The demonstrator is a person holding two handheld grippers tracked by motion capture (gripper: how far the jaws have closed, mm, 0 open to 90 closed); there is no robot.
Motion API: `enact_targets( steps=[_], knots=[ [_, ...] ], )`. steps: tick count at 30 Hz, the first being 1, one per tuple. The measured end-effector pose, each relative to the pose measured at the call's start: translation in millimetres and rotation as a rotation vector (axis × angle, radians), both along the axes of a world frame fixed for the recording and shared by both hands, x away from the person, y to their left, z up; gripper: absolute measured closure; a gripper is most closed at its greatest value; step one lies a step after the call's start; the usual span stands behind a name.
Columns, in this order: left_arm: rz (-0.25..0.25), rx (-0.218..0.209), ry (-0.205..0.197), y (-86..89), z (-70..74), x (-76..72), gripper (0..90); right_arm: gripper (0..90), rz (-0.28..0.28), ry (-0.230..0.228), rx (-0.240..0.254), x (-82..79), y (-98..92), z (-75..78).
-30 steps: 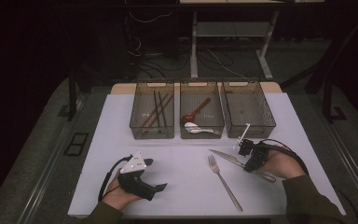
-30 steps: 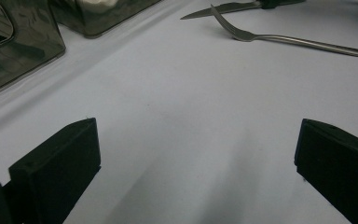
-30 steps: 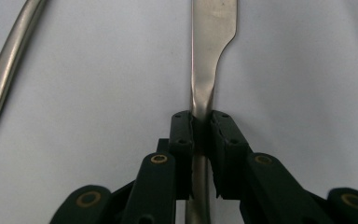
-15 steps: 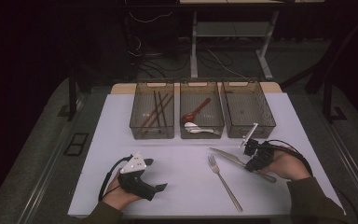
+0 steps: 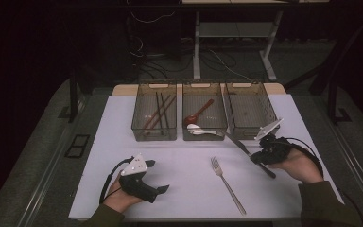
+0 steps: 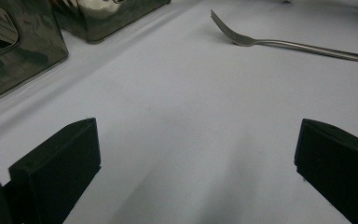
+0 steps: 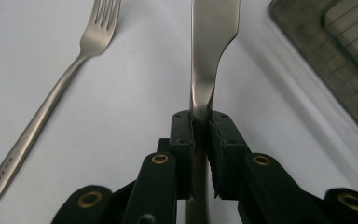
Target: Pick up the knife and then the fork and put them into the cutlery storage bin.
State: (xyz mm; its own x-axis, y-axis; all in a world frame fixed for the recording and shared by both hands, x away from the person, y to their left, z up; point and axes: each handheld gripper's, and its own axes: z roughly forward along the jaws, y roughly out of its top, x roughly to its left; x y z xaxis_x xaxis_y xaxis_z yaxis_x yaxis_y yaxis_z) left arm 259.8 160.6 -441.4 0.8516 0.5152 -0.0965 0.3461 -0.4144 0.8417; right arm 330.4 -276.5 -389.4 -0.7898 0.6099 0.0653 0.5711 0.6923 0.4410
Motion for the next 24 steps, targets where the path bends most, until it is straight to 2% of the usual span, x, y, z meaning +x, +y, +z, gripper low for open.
enact_targets(
  steps=[7, 13, 18, 24],
  knots=[
    [0.003, -0.007, -0.009, 1.1, 0.1, 0.1, 0.0, 79.6, -0.040, -0.076, 0.104, 0.0, -11.7, 5.0],
    [0.003, -0.010, -0.007, 1.8, -0.7, 1.3, 0.0, 79.6, -0.082, -0.106, 0.201, 1.7, -21.1, 10.7],
    [0.009, -0.023, -0.004, 3.6, -0.5, 3.4, 0.0, 79.6, -0.121, -0.130, 0.262, 3.2, -28.2, 11.1],
    [0.010, -0.027, -0.002, 3.2, -0.5, 3.2, 0.0, 79.7, -0.154, -0.167, 0.311, 4.5, -33.7, 15.2]
  ],
)
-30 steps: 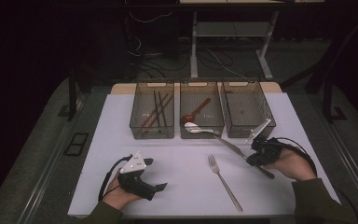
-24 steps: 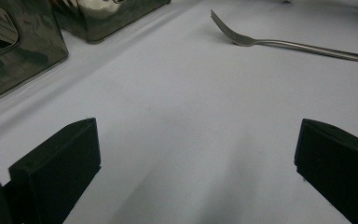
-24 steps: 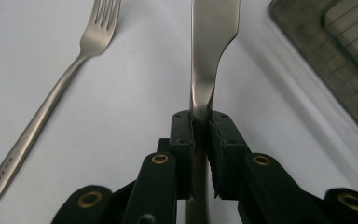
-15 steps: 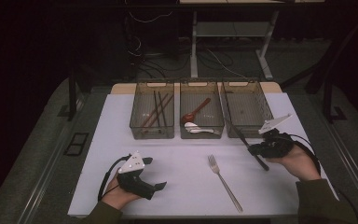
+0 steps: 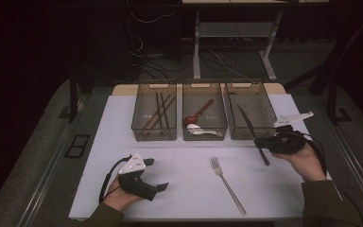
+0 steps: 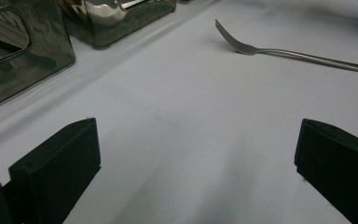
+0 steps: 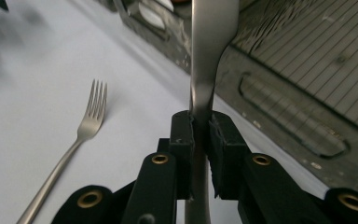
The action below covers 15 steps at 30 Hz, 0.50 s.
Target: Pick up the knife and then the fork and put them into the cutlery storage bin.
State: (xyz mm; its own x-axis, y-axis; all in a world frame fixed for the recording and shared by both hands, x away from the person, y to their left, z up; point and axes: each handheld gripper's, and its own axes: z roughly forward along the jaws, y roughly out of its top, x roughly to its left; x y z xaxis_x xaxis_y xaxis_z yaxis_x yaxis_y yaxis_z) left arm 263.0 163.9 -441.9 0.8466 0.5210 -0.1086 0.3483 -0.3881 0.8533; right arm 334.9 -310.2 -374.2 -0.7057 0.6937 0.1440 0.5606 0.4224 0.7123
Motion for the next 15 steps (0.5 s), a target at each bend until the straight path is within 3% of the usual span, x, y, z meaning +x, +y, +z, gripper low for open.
enact_targets(
  steps=[15],
  knots=[
    [0.003, -0.004, 0.002, 0.0, 0.1, 0.3, 0.0, 79.6, -0.085, -0.080, 0.107, 5.4, -17.5, 15.2]
  ],
)
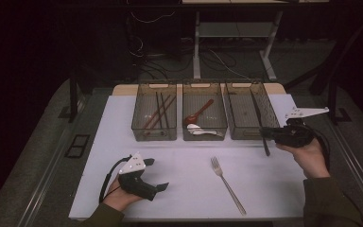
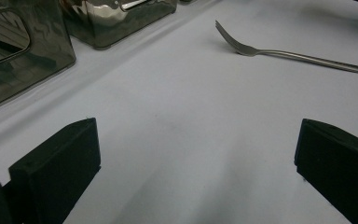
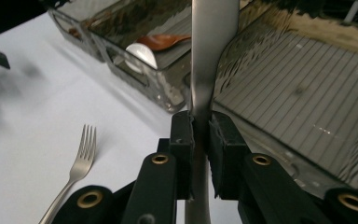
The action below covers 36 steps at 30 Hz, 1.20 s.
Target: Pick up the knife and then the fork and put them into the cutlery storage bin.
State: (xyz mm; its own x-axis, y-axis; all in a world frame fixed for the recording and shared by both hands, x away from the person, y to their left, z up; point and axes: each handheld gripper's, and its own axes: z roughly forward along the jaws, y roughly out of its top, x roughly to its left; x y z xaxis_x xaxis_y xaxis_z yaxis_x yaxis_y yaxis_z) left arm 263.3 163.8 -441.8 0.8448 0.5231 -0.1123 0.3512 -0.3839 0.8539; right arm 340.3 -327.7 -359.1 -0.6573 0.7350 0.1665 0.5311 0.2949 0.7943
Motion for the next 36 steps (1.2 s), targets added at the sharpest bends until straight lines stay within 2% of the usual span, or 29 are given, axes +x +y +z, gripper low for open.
enact_targets(
  steps=[12, 20, 23, 29, 36],
  knots=[
    [0.003, -0.002, -0.001, -0.4, 0.1, -0.4, 0.0, 79.6, -0.052, -0.036, 0.032, 4.5, -7.7, 14.2],
    [0.007, -0.005, -0.006, 0.2, 0.9, -1.1, 0.0, 79.6, -0.097, -0.085, 0.057, 13.3, -12.0, 24.6],
    [0.006, -0.005, -0.005, 0.0, 0.5, -0.9, 0.0, 79.6, -0.107, -0.098, 0.072, 20.7, -14.0, 30.3],
    [0.006, -0.005, -0.007, 0.2, 1.0, -1.4, 0.0, 79.6, -0.132, -0.116, 0.063, 39.7, -14.0, 41.9],
    [0.004, -0.008, -0.007, -0.7, 0.7, -1.7, 0.0, 79.6, -0.173, -0.104, 0.039, 65.7, -12.9, 36.4]
  ],
)
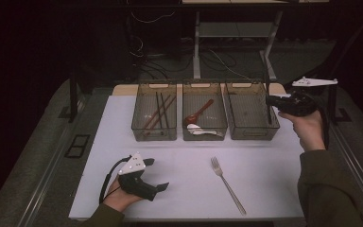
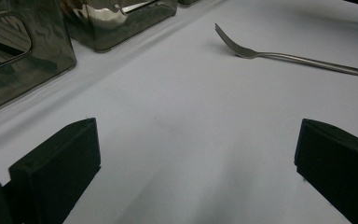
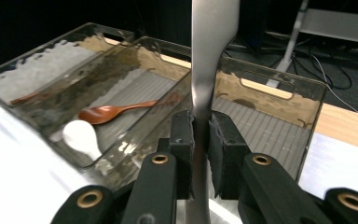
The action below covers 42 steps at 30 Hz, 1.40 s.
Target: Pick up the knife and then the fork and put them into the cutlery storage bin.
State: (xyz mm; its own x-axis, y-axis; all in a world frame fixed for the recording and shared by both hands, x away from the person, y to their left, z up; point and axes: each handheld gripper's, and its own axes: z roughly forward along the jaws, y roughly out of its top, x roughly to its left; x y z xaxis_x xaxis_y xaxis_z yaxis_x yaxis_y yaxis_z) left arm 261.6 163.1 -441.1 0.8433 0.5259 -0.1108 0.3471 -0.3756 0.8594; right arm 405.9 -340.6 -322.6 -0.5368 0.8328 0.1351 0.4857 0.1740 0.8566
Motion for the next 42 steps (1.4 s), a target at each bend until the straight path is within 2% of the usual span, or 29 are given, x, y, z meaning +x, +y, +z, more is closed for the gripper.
enact_targets(
  steps=[4, 7, 12, 28, 32, 42],
  knots=[
    [0.002, 0.000, -0.001, 1.1, 0.4, -0.2, 0.0, 79.6, -0.015, 0.029, -0.002, 12.3, -0.2, -8.2],
    [0.003, -0.001, 0.001, 1.7, 0.4, -0.2, 0.0, 79.5, -0.021, 0.035, -0.023, 18.6, -0.2, -15.0],
    [-0.003, 0.001, -0.001, 0.7, 0.4, -0.6, 0.0, 79.5, -0.031, 0.073, -0.047, 25.9, -0.8, -23.8],
    [-0.004, -0.001, 0.001, 0.1, 0.6, -0.9, 0.0, 79.5, -0.058, 0.222, -0.141, 39.8, 2.1, -44.2],
    [-0.006, 0.000, 0.001, -0.2, 0.4, -0.8, 0.0, 79.4, -0.049, 0.259, -0.173, 42.7, 3.8, -49.4],
    [-0.008, -0.003, 0.003, -0.3, 0.4, -1.0, 0.0, 79.4, -0.055, 0.323, -0.205, 49.6, 9.1, -60.8]
  ],
)
